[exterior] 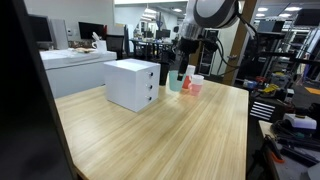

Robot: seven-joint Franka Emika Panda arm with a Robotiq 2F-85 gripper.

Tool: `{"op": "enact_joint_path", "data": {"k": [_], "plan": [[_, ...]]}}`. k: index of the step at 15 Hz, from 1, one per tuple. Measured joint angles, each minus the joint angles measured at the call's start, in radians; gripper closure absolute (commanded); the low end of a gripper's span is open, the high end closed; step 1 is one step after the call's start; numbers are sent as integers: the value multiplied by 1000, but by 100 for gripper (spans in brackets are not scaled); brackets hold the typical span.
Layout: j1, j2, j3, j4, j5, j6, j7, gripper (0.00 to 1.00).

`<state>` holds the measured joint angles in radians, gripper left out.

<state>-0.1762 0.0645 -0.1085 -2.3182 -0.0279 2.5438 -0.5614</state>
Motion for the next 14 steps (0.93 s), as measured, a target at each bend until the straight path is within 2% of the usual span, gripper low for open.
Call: {"op": "enact_joint_path", "data": {"k": [2,4,9,14], "plan": [[21,0,8,-25,0,15,1,6],[35,0,13,-42,0,18,3,0],[36,-3,2,-44,0,19,29,0],[32,-32,-40,-16,-11,18,81,0]]}}
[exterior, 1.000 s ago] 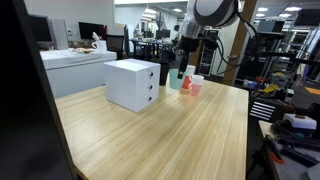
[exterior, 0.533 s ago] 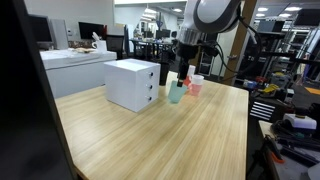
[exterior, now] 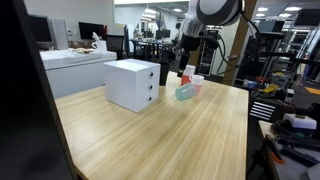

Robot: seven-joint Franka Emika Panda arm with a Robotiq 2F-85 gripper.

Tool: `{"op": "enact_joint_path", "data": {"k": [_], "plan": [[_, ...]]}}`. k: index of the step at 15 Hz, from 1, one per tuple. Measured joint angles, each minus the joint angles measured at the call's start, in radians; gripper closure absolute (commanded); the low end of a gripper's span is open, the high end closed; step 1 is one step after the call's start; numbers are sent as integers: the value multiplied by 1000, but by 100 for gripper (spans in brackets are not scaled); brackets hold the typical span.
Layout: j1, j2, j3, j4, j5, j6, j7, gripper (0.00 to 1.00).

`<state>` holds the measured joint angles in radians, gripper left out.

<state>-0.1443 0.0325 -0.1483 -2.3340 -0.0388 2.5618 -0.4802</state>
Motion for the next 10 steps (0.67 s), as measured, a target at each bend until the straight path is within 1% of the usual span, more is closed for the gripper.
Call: {"op": "enact_joint_path", "data": {"k": [1,2,3,6,10], "plan": [[-1,0,-6,-1,0,-3,-2,0],[-3,0,-8,-5,9,-9,-33,0],[-7,1,-8,-9,28,-13,-89,0],[-13,6,-10,-20,113,-25,-309,0],[-33,36,-13,-16,183,-40,-570,0]]}}
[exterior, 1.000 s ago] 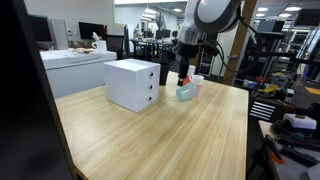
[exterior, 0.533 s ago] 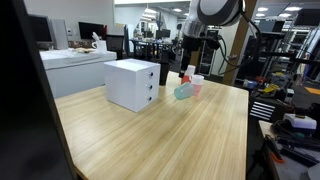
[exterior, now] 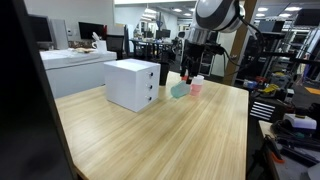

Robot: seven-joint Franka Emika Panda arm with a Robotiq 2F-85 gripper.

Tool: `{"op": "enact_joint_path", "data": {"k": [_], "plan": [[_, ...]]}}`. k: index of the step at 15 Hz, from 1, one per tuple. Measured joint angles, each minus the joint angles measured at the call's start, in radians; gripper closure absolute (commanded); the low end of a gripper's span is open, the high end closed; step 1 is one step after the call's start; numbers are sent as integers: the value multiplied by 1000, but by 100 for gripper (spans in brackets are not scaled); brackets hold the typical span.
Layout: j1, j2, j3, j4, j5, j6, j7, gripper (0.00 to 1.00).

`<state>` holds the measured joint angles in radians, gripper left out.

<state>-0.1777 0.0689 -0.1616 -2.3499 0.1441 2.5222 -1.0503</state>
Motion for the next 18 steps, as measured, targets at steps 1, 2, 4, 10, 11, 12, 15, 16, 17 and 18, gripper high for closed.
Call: {"op": "enact_joint_path", "data": {"k": [1,2,4,10,11,12,15,16,17,18], "plan": [[-10,17,-2,7,2,0,-51,0],[-20,35,-4,17,2,1,-85,0],[-36,79,-5,45,2,2,-132,0],[-55,173,4,109,-10,2,-204,0],[-55,181,6,110,-19,2,-208,0],[-56,190,8,110,-34,2,-210,0],[-56,209,9,109,-88,2,-210,27],[-56,213,9,109,-103,3,-210,31],[-56,217,9,109,-119,3,-210,39],[-56,218,9,109,-130,3,-210,42]]}}
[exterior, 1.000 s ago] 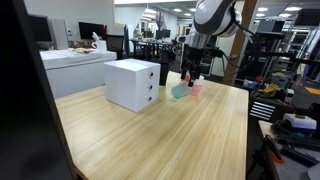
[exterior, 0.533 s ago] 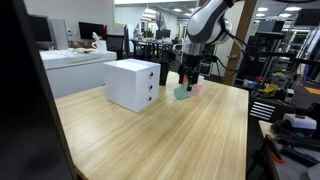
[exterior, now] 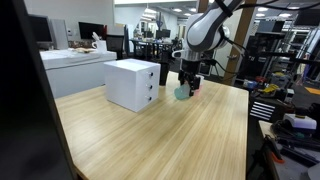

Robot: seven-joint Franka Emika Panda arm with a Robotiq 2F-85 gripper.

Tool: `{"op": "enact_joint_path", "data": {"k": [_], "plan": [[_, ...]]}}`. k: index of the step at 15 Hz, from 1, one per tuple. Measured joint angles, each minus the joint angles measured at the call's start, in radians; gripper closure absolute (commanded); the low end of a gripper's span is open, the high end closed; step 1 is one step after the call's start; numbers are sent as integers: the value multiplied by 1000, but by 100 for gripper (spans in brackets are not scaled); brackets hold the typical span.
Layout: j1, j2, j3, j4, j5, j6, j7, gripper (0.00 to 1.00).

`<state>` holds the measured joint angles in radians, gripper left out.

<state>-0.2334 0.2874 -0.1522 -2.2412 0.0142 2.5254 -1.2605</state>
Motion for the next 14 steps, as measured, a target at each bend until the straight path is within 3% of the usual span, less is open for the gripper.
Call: {"op": "enact_joint_path", "data": {"k": [7,14], "plan": [[17,-9,5,-2,-119,1,22,45],[80,-82,0,-51,-401,4,151,45]]}}
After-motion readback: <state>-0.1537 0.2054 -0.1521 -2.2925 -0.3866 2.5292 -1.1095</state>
